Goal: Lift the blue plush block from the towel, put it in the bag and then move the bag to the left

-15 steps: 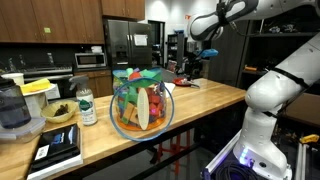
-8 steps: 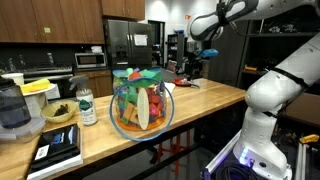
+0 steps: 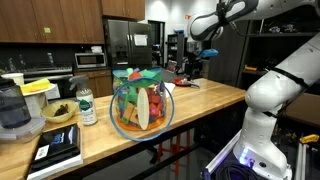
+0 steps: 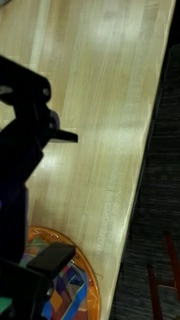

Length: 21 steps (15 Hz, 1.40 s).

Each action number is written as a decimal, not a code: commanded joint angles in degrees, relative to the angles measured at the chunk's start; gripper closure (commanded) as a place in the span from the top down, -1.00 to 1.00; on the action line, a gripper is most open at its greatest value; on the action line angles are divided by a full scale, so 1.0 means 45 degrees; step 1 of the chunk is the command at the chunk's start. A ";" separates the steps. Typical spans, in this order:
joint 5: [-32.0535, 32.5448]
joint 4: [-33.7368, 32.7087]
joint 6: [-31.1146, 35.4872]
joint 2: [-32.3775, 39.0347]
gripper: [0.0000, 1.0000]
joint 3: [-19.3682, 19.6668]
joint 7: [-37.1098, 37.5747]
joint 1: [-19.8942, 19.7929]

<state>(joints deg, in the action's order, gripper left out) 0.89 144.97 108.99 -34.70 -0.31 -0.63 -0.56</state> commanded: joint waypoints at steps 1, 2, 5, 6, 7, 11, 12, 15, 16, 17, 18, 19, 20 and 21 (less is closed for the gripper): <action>0.0013 -0.0056 0.0008 0.0001 1.00 0.0006 0.0044 0.0057; 0.0025 -0.0102 0.0089 0.0049 1.00 -0.0038 0.0087 0.0070; 0.0102 -0.0443 0.0781 0.0552 1.00 -0.0337 0.0630 0.0013; 0.0129 -0.0664 0.1038 0.0794 1.00 -0.0442 0.0879 -0.0026; 0.0163 -0.0859 0.1215 0.0994 1.00 -0.0533 0.1079 -0.0047; 0.0516 -0.2035 0.1956 0.2172 1.00 -0.0857 0.1953 -0.0200; 0.0693 -0.2319 0.2206 0.2476 1.00 -0.0907 0.2193 -0.0252; 0.1416 -0.3211 0.2982 0.3502 1.00 -0.0983 0.2884 -0.0455; 0.1616 -0.3480 0.3130 0.3787 1.00 -0.0966 0.3044 -0.0484; 0.1925 -0.3747 0.3261 0.4083 1.00 -0.0971 0.3174 -0.0531; 0.2253 -0.3988 0.3268 0.4347 1.00 -0.0985 0.3286 -0.0551; 0.2462 -0.4125 0.3343 0.4547 1.00 -0.0958 0.3298 -0.0519; 0.2055 -0.3546 0.3283 0.4000 1.00 -0.0797 0.3046 -0.0328; 0.2170 -0.3739 0.3310 0.4236 1.00 -0.0788 0.3064 -0.0330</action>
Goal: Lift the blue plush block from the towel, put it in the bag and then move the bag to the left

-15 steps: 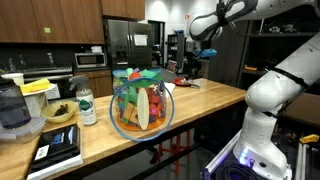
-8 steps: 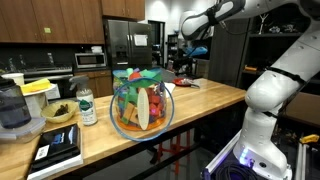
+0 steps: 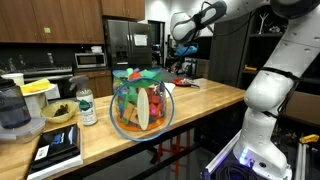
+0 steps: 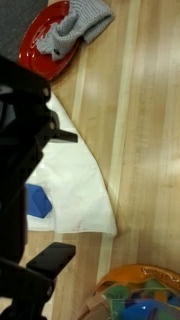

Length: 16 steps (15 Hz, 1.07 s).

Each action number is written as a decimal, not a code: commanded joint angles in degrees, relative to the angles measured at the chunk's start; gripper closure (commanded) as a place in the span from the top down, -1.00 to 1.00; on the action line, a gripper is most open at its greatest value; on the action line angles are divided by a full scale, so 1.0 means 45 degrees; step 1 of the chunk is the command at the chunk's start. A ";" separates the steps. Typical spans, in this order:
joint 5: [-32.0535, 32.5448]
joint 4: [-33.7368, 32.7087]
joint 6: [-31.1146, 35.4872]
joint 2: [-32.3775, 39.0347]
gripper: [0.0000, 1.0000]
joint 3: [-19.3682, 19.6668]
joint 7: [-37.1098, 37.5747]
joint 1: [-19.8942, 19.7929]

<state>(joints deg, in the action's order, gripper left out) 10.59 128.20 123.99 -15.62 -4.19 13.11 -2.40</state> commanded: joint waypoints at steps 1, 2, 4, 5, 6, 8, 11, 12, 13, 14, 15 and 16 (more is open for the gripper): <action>0.0077 -0.0138 -0.0011 0.0164 1.00 0.0080 0.0026 0.0085; 0.0091 -0.0215 -0.0005 0.0269 1.00 0.0084 0.0038 0.0090; 0.0095 -0.0255 -0.0005 0.0303 1.00 0.0083 0.0044 0.0093; 0.0096 -0.0268 -0.0005 0.0302 1.00 0.0082 0.0045 0.0093; 0.0096 -0.0277 -0.0005 0.0302 1.00 0.0082 0.0045 0.0093; 0.0096 -0.0283 -0.0005 0.0303 1.00 0.0081 0.0047 0.0093; 0.0098 -0.0526 -0.0168 0.0532 1.00 0.0053 0.0180 0.0098; 0.0145 -0.0720 -0.0201 0.0697 1.00 0.0027 0.0256 0.0095; 0.0186 -0.0984 -0.0190 0.0930 1.00 0.0010 0.0321 0.0094; 0.0276 -0.1337 -0.0176 0.1233 1.00 -0.0026 0.0511 0.0080; 0.0381 -0.1653 -0.0113 0.1497 1.00 -0.0042 0.0704 0.0062; 0.0494 -0.2101 0.0000 0.1847 1.00 -0.0052 0.0951 0.0047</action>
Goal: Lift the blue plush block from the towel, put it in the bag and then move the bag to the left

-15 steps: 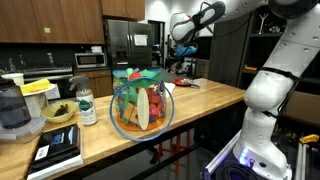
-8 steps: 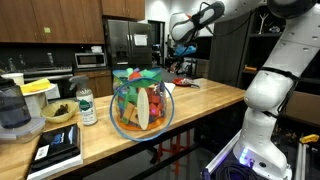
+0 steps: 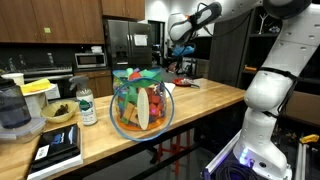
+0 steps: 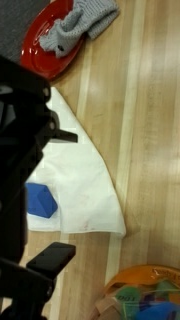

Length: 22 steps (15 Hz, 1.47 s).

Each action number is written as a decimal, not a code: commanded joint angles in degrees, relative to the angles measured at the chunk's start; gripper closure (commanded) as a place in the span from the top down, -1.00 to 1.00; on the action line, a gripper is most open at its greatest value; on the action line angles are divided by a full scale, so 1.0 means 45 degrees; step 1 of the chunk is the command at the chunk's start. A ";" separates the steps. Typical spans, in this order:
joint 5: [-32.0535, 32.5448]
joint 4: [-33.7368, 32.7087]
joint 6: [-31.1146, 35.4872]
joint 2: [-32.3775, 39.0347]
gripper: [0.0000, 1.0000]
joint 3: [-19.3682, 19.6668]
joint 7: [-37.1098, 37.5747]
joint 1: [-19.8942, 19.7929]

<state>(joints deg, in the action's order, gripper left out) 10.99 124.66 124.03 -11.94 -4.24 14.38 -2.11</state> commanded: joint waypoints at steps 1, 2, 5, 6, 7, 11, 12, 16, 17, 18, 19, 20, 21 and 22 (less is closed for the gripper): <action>0.0414 -0.1758 0.0013 0.1346 1.00 -0.0030 0.0887 0.0006; 0.0434 -0.2291 -0.0039 0.1716 1.00 -0.0018 0.1136 0.0031; 0.0780 -0.3966 -0.0268 0.3011 1.00 0.0077 0.1744 0.0154; 0.0926 -0.4391 -0.0208 0.3346 1.00 0.0132 0.1892 0.0215; 0.0994 -0.4648 -0.0237 0.3486 1.00 0.0203 0.1829 0.0284; 0.0709 -0.4380 0.0031 0.3466 1.00 0.0362 0.1603 0.0421; 0.0707 -0.4431 0.0027 0.3505 1.00 0.0366 0.1605 0.0425; 0.0707 -0.4494 0.0003 0.3506 1.00 0.0365 0.1608 0.0428; 0.0707 -0.4495 0.0001 0.3507 1.00 0.0365 0.1609 0.0429; 0.0786 -0.4630 0.0075 0.3618 1.00 0.0383 0.1689 0.0454; 0.0880 -0.4881 0.0110 0.3795 1.00 0.0421 0.1757 0.0500; 0.0882 -0.5118 0.0116 0.3981 1.00 0.0454 0.1789 0.0545; 0.0944 -0.5384 0.0198 0.4225 1.00 0.0499 0.1844 0.0582; 0.0891 -0.5643 0.0241 0.4456 1.00 0.0536 0.1770 0.0606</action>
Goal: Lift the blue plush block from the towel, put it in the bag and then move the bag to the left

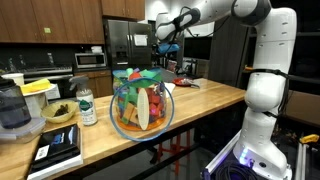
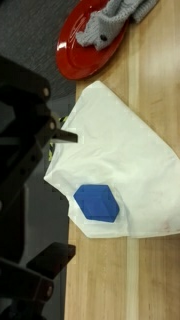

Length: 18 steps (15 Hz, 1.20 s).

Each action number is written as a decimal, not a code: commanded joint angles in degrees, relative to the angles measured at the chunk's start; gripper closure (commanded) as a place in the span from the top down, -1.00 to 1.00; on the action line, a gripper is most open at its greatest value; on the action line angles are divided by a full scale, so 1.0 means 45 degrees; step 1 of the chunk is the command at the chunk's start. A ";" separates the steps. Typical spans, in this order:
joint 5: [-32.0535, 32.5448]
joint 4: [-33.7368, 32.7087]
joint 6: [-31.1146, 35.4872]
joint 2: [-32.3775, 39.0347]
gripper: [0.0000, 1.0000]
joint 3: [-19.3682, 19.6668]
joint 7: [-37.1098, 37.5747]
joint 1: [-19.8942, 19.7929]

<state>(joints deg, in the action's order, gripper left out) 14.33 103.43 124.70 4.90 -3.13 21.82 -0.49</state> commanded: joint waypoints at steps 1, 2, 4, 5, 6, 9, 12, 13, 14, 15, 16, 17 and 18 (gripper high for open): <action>0.0117 -0.1203 0.0070 0.0919 1.00 0.0325 0.0094 0.0281; 0.0048 -0.1567 0.0039 0.1190 1.00 0.0364 0.0058 0.0310; -0.0111 -0.2230 -0.0212 0.1690 1.00 0.0437 -0.0039 0.0385; -0.0174 -0.2465 -0.0331 0.1886 1.00 0.0473 -0.0117 0.0414; -0.0298 -0.2618 -0.0518 0.2029 1.00 0.0494 -0.0242 0.0435; -0.0255 -0.2771 -0.0501 0.2289 1.00 0.0617 -0.0267 0.0545; -0.0215 -0.2508 -0.0225 0.2229 1.00 0.0710 -0.0099 0.0654; -0.0213 -0.2548 -0.0226 0.2239 1.00 0.0727 -0.0100 0.0671; -0.0212 -0.2572 -0.0227 0.2238 1.00 0.0732 -0.0101 0.0674; -0.0212 -0.2592 -0.0227 0.2238 1.00 0.0734 -0.0102 0.0673; -0.0212 -0.2603 -0.0228 0.2238 1.00 0.0734 -0.0102 0.0674; -0.0212 -0.2609 -0.0228 0.2239 1.00 0.0734 -0.0103 0.0675; -0.0212 -0.2609 -0.0228 0.2240 1.00 0.0734 -0.0103 0.0676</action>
<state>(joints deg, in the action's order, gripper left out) 13.83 91.85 123.81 14.96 -1.10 21.65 1.43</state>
